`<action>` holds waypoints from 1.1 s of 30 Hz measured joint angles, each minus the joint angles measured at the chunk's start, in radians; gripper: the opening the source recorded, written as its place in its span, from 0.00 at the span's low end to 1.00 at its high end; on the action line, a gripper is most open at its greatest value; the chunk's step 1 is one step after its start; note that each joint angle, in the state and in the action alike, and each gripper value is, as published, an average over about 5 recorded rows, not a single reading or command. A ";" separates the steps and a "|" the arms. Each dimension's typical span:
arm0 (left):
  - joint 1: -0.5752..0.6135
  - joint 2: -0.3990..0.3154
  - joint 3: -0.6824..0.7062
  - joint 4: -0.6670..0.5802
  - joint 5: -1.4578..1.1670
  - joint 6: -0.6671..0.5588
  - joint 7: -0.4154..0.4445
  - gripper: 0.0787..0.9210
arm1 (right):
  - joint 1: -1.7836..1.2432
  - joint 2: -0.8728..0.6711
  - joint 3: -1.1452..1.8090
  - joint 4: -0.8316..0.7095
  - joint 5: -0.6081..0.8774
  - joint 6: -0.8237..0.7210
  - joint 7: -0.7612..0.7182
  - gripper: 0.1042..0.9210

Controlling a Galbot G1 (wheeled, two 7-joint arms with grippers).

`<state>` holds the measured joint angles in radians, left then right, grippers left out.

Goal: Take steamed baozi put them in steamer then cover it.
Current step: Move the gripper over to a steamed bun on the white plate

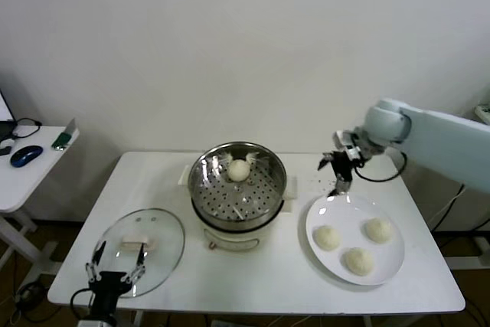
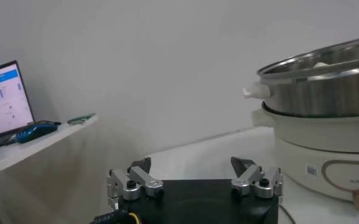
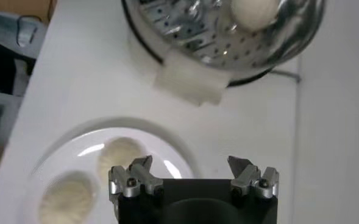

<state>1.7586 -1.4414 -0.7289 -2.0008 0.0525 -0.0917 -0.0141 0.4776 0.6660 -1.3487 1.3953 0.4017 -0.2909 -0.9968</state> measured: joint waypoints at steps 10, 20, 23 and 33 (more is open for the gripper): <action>0.013 -0.002 -0.002 0.003 0.005 -0.007 -0.003 0.88 | -0.160 -0.028 0.054 -0.010 -0.054 -0.040 0.002 0.88; 0.014 -0.008 -0.004 0.015 0.013 -0.011 -0.004 0.88 | -0.246 0.021 0.088 -0.043 -0.079 -0.056 0.019 0.88; 0.019 -0.009 -0.006 0.017 0.014 -0.014 -0.004 0.88 | -0.258 0.039 0.093 -0.057 -0.084 -0.056 0.021 0.88; 0.023 -0.009 -0.007 0.025 0.017 -0.019 -0.004 0.88 | -0.284 0.083 0.098 -0.099 -0.103 -0.054 0.027 0.88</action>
<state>1.7814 -1.4502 -0.7358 -1.9758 0.0696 -0.1110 -0.0185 0.1931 0.7487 -1.2510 1.2961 0.2992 -0.3448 -0.9697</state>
